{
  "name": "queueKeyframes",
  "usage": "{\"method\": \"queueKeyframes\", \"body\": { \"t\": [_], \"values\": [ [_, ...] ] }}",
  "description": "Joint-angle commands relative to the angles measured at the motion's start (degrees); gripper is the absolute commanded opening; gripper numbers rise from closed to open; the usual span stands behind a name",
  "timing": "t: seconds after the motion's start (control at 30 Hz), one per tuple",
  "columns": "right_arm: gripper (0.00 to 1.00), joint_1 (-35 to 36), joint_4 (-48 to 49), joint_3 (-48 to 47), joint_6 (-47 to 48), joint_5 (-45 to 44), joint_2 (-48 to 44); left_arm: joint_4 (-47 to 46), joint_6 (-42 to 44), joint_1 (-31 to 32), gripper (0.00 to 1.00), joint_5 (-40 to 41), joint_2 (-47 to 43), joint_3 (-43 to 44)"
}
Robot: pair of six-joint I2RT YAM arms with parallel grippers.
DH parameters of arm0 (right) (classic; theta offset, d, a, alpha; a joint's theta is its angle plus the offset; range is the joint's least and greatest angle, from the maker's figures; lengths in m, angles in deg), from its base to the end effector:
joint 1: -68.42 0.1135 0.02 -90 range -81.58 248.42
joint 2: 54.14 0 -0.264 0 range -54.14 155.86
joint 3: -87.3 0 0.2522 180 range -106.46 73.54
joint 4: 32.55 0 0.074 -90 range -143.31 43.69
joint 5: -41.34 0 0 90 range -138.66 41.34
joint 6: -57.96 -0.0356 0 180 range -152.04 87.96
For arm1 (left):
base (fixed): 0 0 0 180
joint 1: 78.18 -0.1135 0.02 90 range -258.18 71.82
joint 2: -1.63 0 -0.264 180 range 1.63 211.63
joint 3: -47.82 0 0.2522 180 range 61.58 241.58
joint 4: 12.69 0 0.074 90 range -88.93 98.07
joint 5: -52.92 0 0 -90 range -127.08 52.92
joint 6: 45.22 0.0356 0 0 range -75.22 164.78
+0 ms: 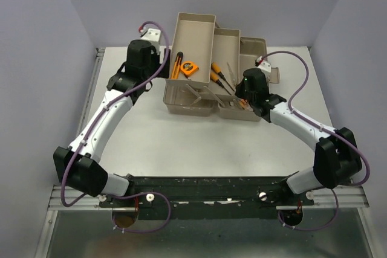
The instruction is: Pack the tool kit
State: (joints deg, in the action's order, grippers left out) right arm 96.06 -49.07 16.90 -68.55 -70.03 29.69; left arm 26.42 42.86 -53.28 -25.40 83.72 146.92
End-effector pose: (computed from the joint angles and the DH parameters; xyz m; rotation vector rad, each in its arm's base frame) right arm 0.2982 0.1415 0.2639 0.3825 2.0324 0.3023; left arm 0.2985 -0.1306 0.4078 0.2562 1.9328 -0.1102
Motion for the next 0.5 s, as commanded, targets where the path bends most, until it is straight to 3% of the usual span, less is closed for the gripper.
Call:
{"method": "queueKeyframes", "body": {
  "t": [0.0, 0.2, 0.47],
  "values": [
    [0.0, -0.57, -6.29, -2.15, 2.41, 2.82, 4.14, -8.0, -15.99, -9.33, 0.96, -6.47, -7.45, -13.15],
    [0.0, -0.66, -6.46, -3.65, 3.64, 3.61, 4.15, -14.35, -23.04, -16.29, 0.96, -15.8, -10.37, -25.65],
    [0.0, -0.57, -6.55, -3.56, 3.99, 3.87, 3.53, -19.19, -27.53, -17.35, 0.88, -25.74, -2.29, -27.25]
  ]
}}
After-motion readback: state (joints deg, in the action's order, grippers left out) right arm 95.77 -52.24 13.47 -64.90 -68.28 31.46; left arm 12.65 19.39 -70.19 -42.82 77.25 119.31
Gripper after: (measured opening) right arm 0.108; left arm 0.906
